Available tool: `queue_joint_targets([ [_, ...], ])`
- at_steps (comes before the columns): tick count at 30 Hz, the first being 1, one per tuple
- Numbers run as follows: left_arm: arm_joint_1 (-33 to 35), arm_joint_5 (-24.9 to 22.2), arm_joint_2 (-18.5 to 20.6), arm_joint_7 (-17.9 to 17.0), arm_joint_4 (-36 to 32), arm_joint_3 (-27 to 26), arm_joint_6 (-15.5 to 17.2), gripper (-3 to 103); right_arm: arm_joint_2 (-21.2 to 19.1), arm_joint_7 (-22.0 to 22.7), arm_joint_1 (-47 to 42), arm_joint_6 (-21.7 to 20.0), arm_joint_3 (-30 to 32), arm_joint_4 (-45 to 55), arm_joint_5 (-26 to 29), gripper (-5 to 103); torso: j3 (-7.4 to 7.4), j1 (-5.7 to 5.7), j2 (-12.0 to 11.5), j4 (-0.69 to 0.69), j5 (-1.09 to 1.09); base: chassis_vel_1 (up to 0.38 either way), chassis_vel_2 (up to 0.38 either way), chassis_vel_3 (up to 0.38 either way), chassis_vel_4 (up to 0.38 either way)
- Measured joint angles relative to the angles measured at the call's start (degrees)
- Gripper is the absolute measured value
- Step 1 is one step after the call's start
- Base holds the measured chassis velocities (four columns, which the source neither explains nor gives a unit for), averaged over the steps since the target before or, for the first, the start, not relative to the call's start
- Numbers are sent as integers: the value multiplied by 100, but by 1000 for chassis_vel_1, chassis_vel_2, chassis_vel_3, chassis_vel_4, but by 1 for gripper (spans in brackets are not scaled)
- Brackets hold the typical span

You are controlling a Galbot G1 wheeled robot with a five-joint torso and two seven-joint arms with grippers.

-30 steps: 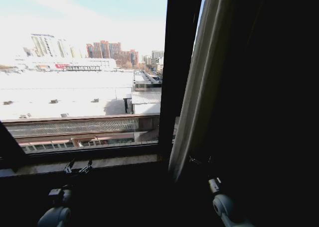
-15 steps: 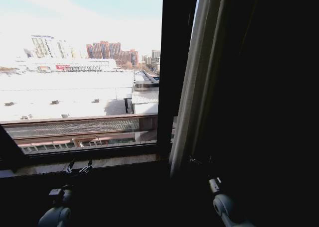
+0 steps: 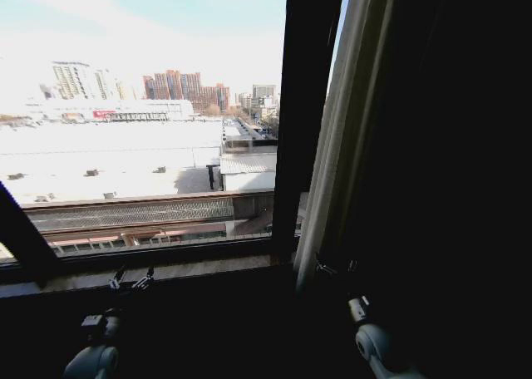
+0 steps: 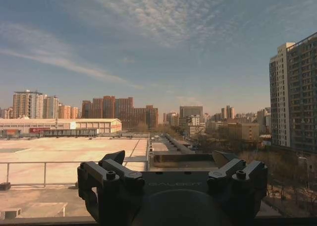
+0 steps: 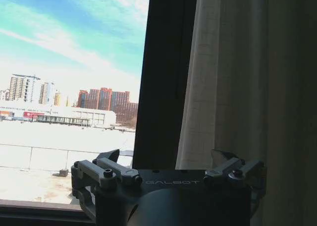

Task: Open the curtains by pulling them apart, changing their state from closed to fully open.

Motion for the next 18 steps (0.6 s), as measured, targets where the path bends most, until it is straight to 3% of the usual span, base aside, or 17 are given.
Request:
queue_joint_targets([
  [18, 0, 0, 1, 0, 0, 0, 0, 99, 1, -2, 1, -1, 0, -2, 1, 100, -1, 1, 1, -3, -3, 359, 322, -364, -321],
])
